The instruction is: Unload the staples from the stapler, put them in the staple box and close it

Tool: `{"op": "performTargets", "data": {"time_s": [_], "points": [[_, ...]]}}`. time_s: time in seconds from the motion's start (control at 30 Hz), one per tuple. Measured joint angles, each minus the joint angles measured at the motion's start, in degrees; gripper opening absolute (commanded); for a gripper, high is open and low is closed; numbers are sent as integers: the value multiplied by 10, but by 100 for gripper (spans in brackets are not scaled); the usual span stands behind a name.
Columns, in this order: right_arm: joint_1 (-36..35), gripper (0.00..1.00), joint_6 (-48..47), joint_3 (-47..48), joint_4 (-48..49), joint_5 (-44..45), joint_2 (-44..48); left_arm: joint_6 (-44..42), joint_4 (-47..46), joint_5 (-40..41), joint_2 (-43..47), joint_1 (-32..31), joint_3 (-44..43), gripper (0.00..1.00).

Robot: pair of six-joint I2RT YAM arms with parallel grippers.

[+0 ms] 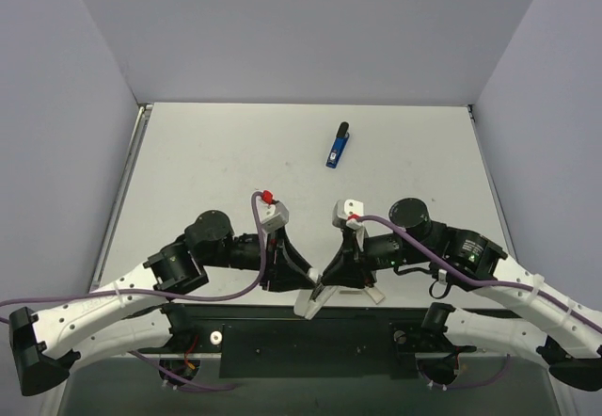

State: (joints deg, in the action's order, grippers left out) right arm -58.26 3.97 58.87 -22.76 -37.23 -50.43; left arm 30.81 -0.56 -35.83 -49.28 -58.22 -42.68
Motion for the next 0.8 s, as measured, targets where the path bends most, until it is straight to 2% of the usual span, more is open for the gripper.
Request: {"op": "performTargets", "data": {"time_s": [0.2,0.33,0.37,0.53,0.6,0.8], "points": [[-1,0,19,-47,-10,20,64,-2,9,43,60,3,9,0],[-1,1,27,-54,-21,20,67,-2,2,53,66,3,9,0],[-2,15,30,-55,-23,22,63,-2,1,54,63,3,9,0],[-3,32,48,-53,-23,39,51,-7,-7,61,46,3,9,0],[-3,35,55,-50,-22,57,50,-15,-13,69,44,3,9,0],[-3,36,74,-11,-24,152,64,-40,-14,99,37,3,9,0]]}}
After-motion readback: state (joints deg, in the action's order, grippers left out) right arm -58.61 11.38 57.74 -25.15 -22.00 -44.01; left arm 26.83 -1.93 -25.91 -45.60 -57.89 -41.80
